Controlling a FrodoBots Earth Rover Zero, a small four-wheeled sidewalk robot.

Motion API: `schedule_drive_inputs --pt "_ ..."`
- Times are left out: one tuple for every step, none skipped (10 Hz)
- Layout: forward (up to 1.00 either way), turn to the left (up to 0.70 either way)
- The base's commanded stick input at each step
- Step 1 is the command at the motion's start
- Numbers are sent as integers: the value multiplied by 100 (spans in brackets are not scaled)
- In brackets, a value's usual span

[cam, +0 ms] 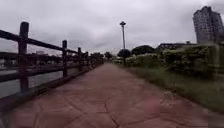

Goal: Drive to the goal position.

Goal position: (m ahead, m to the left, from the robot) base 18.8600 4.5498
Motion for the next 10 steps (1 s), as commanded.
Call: schedule_drive_inputs --pt "100 0" --pt "100 0" --pt "100 0" --pt "100 0" --pt "100 0" --pt "100 0" --pt "100 0" --pt "100 0" --pt "100 0" --pt "100 0"
